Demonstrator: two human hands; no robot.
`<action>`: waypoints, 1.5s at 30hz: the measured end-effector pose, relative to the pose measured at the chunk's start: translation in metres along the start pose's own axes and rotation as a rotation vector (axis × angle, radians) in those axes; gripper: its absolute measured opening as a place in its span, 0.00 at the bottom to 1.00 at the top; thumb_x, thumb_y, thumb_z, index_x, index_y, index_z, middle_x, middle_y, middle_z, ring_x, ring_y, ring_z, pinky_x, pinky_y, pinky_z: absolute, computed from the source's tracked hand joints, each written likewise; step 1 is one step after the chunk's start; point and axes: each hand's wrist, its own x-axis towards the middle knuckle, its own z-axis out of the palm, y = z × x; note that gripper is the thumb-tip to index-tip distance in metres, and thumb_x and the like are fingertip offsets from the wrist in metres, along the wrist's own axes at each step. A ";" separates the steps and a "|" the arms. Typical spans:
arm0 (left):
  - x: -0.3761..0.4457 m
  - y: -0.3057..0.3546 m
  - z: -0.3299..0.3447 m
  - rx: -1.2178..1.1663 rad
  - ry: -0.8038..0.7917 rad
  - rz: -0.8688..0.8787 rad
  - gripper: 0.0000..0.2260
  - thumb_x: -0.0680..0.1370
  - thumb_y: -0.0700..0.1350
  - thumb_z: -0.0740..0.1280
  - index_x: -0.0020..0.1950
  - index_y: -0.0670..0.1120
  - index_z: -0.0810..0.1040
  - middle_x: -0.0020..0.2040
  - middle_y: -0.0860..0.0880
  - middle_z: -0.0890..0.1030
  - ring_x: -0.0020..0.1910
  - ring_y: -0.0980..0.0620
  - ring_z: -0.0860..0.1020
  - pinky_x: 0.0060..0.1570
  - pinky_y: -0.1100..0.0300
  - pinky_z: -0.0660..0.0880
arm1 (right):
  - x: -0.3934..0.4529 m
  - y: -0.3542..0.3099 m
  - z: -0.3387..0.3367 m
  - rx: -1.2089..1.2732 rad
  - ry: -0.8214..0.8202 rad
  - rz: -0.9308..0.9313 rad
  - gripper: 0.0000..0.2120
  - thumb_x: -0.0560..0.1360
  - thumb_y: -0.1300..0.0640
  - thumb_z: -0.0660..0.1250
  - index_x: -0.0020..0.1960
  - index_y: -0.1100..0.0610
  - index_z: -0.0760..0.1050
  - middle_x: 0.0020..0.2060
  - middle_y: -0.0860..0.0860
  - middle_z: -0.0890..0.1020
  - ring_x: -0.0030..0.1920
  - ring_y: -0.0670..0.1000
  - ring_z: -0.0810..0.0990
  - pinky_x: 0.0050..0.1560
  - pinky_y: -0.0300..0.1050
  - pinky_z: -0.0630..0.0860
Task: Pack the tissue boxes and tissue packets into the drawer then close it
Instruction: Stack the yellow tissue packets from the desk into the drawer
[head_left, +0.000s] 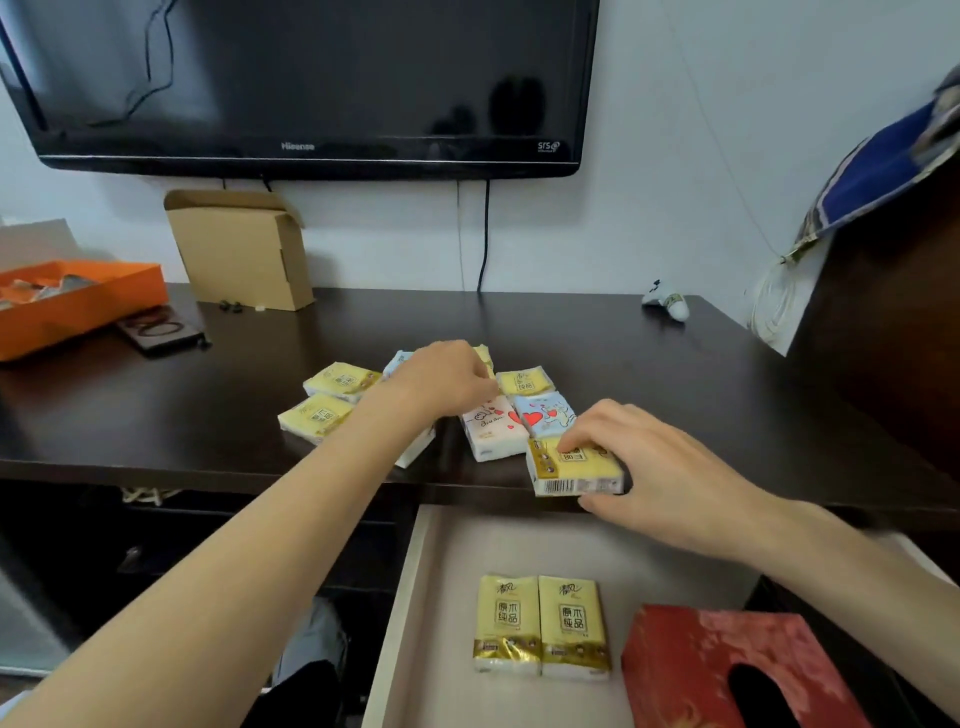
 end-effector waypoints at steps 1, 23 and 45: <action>0.008 0.000 0.005 0.013 -0.010 -0.025 0.14 0.78 0.54 0.65 0.52 0.47 0.85 0.51 0.49 0.86 0.45 0.51 0.82 0.40 0.58 0.77 | -0.002 0.002 0.001 0.020 0.010 0.007 0.16 0.75 0.49 0.72 0.61 0.39 0.73 0.57 0.36 0.72 0.57 0.41 0.72 0.50 0.41 0.73; -0.047 0.087 -0.002 -0.212 0.089 0.182 0.08 0.67 0.55 0.72 0.38 0.52 0.78 0.43 0.56 0.77 0.40 0.58 0.75 0.32 0.64 0.63 | -0.022 0.055 -0.012 -0.088 0.187 0.479 0.27 0.71 0.40 0.67 0.69 0.42 0.69 0.63 0.43 0.71 0.60 0.49 0.74 0.44 0.49 0.70; -0.069 0.113 0.036 -0.085 -0.090 0.417 0.25 0.69 0.54 0.78 0.62 0.50 0.75 0.53 0.51 0.74 0.50 0.50 0.73 0.46 0.56 0.68 | -0.062 0.092 -0.051 0.162 -0.048 0.387 0.37 0.69 0.55 0.80 0.75 0.51 0.71 0.48 0.39 0.75 0.44 0.38 0.77 0.43 0.27 0.70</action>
